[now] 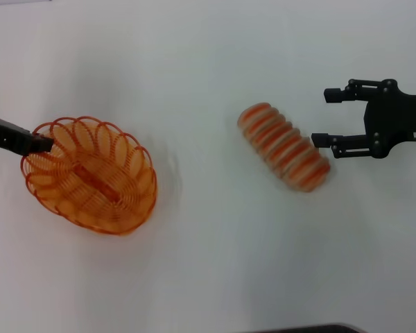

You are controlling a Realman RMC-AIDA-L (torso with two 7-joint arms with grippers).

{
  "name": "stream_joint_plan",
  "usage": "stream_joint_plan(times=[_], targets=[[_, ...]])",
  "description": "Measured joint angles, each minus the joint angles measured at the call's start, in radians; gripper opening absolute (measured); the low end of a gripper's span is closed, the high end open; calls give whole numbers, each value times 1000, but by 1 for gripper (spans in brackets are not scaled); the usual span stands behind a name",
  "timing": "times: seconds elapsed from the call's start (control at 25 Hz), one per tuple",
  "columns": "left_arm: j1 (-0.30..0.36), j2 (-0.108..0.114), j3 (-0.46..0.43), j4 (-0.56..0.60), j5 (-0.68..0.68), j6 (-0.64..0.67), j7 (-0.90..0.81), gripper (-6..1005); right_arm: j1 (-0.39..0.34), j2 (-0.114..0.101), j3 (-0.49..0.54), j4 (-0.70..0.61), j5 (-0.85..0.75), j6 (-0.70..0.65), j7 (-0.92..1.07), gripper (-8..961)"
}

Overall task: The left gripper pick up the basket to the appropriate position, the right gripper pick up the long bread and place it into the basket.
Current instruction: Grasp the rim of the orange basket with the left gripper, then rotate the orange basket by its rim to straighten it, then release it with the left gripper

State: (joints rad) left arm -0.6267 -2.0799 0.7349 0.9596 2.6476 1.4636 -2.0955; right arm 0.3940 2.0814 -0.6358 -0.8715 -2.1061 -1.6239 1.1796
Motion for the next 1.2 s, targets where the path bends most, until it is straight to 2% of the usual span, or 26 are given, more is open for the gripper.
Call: stream_joint_plan(times=[0.24,0.36,0.52,0.64,0.76,0.92,1.04,1.2], targets=[[-15,7,1,25,24,13,-139,111,9,1,16,7,0,0,4,835],[-29,18,5,34,49,37,-259,110,11,2,19,10,1,3,11,835],[-32,17,-1,36,45,73,-326,101,14,4,36,22,24,4,12,835],[-26,-5,-13,44,40,78,-351,96,12,4,44,33,58,6,11,835],[-17,-40,-36,64,40,61,-378,94,11,3,52,49,82,11,5,835],[-12,-73,-81,80,38,54,-402,92,13,3,55,64,92,41,2,835],[1,-82,-95,76,4,45,-414,90,16,3,55,76,112,56,1,835],[41,-84,-90,64,-113,24,-415,90,11,3,55,81,143,67,1,835]])
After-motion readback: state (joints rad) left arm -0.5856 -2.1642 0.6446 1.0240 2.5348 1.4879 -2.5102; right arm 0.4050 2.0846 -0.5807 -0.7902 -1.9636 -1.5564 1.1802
